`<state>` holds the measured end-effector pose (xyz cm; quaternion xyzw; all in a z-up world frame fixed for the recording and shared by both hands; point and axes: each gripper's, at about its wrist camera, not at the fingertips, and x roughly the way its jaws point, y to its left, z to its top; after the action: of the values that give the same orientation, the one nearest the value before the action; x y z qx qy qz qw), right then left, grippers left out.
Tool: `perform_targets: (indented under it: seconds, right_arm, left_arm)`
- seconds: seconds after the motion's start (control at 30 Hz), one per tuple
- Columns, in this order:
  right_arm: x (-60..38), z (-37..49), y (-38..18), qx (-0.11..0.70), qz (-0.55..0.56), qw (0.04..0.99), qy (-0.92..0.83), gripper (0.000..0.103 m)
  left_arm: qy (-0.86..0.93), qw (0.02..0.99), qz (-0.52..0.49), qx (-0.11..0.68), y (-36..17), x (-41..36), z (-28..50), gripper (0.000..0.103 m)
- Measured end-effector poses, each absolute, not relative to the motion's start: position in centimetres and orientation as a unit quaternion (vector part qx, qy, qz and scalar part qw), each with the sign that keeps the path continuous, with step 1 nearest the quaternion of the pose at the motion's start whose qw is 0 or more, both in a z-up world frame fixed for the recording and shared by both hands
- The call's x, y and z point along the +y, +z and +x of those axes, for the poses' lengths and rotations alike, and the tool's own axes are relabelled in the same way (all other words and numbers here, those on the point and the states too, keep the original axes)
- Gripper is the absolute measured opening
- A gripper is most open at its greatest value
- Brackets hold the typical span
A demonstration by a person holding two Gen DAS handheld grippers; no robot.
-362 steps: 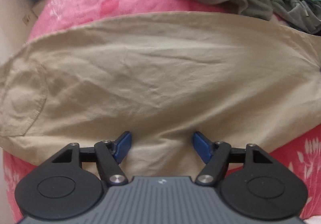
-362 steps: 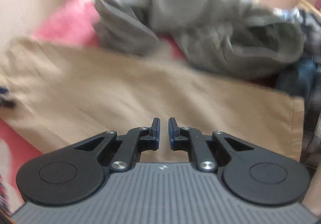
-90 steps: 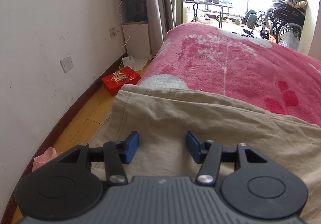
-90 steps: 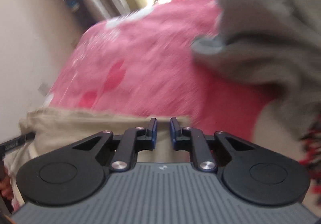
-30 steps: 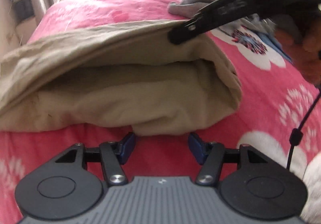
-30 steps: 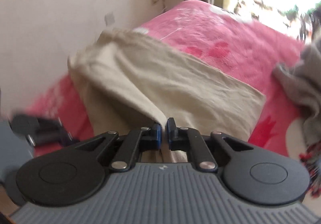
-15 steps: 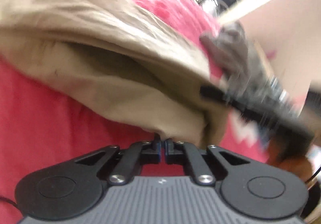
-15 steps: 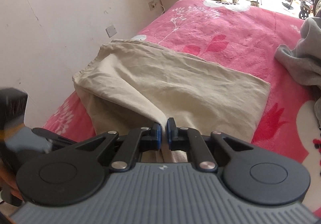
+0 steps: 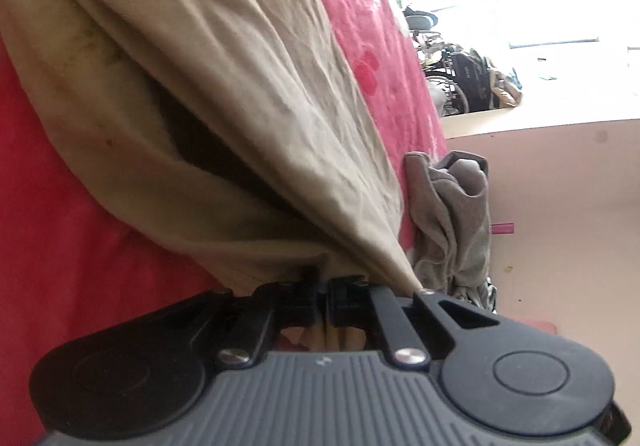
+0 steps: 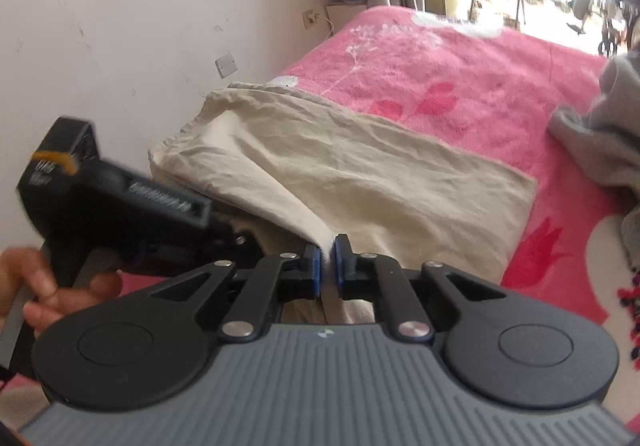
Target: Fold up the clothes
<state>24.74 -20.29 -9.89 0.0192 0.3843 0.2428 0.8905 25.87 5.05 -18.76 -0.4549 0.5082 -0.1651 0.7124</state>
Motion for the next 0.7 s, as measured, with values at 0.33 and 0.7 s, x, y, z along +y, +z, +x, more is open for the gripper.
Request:
perform_targets:
  seconds: [0.33, 0.7]
  right_arm:
    - [-21.0, 23.1, -9.8, 0.376, 0.027, 0.894, 0.242, 0.007]
    - [-15.6, 20.7, -14.4, 0.385, -0.114, 0.905, 0.139, 0.003]
  left_arm:
    - [-0.121, 0.729, -0.447, 0.504, -19.6, 4.1, 26.0, 0.008]
    - [-0.117, 0.746, -0.435, 0.49, -18.8, 5.2, 25.5, 0.008]
